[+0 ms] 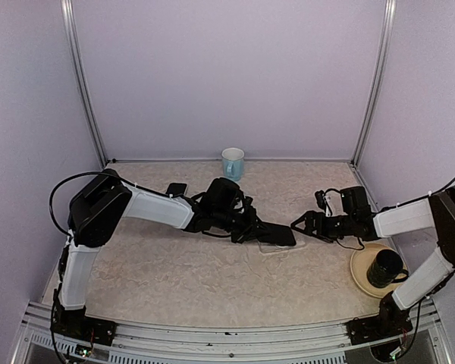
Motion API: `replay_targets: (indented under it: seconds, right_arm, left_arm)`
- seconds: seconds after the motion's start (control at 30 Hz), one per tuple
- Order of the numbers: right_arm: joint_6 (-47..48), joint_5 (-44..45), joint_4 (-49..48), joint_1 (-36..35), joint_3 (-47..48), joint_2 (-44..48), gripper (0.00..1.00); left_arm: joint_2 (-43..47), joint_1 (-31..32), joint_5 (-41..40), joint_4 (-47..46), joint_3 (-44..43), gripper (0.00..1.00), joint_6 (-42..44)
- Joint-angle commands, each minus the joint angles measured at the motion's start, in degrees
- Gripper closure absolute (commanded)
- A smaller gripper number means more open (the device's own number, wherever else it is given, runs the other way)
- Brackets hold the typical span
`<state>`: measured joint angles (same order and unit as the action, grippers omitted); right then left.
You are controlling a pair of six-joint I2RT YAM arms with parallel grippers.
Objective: Put the phone into the phone case
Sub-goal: Install the phone into the phone case.
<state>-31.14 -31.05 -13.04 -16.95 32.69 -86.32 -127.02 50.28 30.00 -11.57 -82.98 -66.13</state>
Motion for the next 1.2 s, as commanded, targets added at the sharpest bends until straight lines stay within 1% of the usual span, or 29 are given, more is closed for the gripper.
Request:
replay_targets:
  seconds: [0.0,0.23,0.7,1.17]
  right_arm:
    - [0.29,-0.14,-1.93,0.87,0.01,-2.22,0.01]
    - [0.11,-1.10,-3.08,0.81,0.25,-4.54,0.01]
    - [-0.01,-3.32,-4.59,0.86,0.62,-6.34,0.00]
    - [-2.31,-6.10,-8.68,0.69,-0.62,-8.31,0.00]
  left_arm:
    - [-0.76,-0.21,2.26,-5.09,-2.38,1.00,-1.29]
    - [-1.89,-0.02,3.06,-5.30,-3.06,1.00,-1.81]
    - [-3.93,-0.01,4.31,-5.92,-3.96,1.00,-2.95]
    - [-5.08,-0.01,4.23,-7.53,-3.36,1.00,-5.47]
